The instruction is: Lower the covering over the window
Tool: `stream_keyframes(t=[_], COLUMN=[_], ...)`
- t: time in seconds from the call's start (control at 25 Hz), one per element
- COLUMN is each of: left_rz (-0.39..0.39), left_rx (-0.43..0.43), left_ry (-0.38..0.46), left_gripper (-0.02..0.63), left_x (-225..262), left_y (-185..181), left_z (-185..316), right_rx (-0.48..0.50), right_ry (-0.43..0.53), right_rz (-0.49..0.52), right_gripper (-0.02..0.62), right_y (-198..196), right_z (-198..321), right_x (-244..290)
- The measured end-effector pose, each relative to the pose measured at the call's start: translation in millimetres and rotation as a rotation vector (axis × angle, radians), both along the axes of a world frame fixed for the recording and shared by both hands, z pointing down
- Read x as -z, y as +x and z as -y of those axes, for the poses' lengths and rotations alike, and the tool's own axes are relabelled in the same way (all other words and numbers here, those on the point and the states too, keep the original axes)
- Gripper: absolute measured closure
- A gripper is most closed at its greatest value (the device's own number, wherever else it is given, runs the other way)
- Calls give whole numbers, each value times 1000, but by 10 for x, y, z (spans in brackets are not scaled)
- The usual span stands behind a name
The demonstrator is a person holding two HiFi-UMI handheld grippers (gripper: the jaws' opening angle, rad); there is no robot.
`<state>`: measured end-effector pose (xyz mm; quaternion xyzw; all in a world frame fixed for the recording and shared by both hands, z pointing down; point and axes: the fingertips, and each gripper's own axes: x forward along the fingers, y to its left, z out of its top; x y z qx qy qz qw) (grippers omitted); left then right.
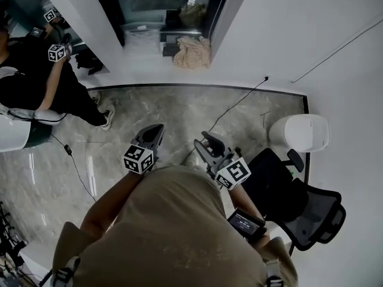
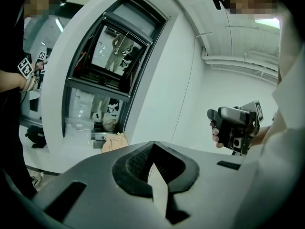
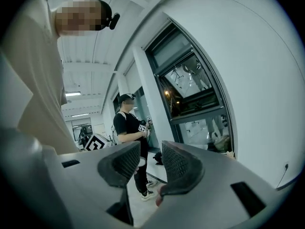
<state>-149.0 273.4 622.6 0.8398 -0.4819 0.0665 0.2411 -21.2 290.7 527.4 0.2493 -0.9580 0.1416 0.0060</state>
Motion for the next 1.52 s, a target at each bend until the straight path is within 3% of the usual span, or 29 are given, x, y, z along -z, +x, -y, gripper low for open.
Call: stream_keyframes(t=[0.28, 0.64, 1.32, 1.36, 1.44, 1.52], left_rz=[7, 17, 18, 20, 22, 24], left_rx=[-40, -99, -66, -62, -51, -40], left_ry=[15, 28, 6, 5, 4, 2], left_gripper=[592, 592, 592, 592, 592, 592], left_x=[46, 35, -49, -52, -63, -68], left_y=[-291, -435, -304, -301, -287, -275], left_z=[-56, -25, -63, -61, -64, -64], right_rx=[15, 32, -27, -32, -39, -35], right_ry=[-10, -15, -63, -61, -50, -43], right_rz=[-33, -92, -104, -116, -166, -192], right_gripper=[451, 453, 473, 479, 582, 586], right_y=[-519, -851, -569, -548, -489, -459], right_z=[-234, -310, -155, -140, -126, -127], right_x=[-143, -291, -509, -533, -622, -678])
